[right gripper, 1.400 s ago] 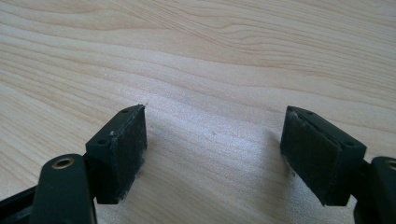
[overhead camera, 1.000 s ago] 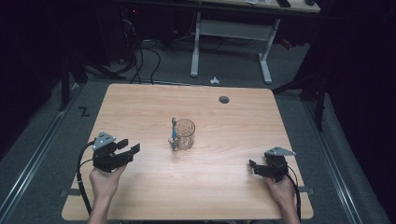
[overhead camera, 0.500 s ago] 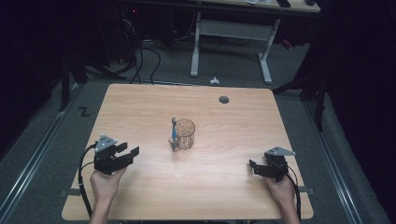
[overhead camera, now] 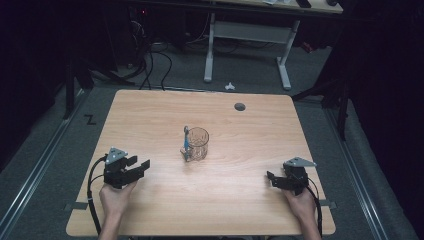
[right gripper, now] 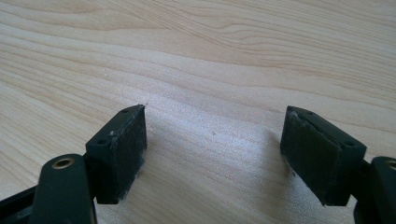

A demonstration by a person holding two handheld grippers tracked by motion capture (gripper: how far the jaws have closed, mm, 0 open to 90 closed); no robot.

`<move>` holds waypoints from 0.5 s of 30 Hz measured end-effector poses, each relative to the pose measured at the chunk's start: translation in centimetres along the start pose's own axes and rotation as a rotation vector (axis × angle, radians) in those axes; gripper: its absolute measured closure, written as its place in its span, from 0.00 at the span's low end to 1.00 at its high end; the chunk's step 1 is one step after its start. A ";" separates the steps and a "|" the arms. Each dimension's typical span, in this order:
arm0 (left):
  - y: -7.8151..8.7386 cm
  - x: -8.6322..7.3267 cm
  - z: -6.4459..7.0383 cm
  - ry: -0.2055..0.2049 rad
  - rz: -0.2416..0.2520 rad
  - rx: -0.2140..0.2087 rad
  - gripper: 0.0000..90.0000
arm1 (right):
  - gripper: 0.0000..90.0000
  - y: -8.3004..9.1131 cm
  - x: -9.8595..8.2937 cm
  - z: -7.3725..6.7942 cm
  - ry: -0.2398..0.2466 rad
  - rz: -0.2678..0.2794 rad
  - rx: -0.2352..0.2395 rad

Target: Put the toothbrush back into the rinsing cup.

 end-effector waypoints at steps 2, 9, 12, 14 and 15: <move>-0.2 -0.2 0.0 0.004 -0.003 0.002 0.50 | 0.25 0.0 0.0 0.0 0.000 0.000 0.000; -0.9 -0.9 0.0 -0.011 -0.032 0.016 0.49 | 0.25 0.0 0.0 0.0 0.000 0.000 0.000; -1.2 -1.0 0.1 -0.021 -0.037 0.021 0.49 | 0.25 0.0 0.0 0.0 0.000 0.000 0.000; -1.4 -1.2 0.2 -0.018 -0.038 0.021 0.49 | 0.25 0.0 0.0 0.0 0.000 0.000 0.000; -1.6 -1.3 0.2 -0.016 -0.040 0.021 0.49 | 0.25 0.0 0.0 0.0 0.001 0.000 0.000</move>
Point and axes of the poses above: each handheld gripper's, and its own axes: y roughly backward along the jaws, x roughly out of its top, z roughly to its right, the point moved 2 cm from there along -y, roughly forward along the jaws, and after that the axes turned 13 degrees about z, right-handed, at the moved point
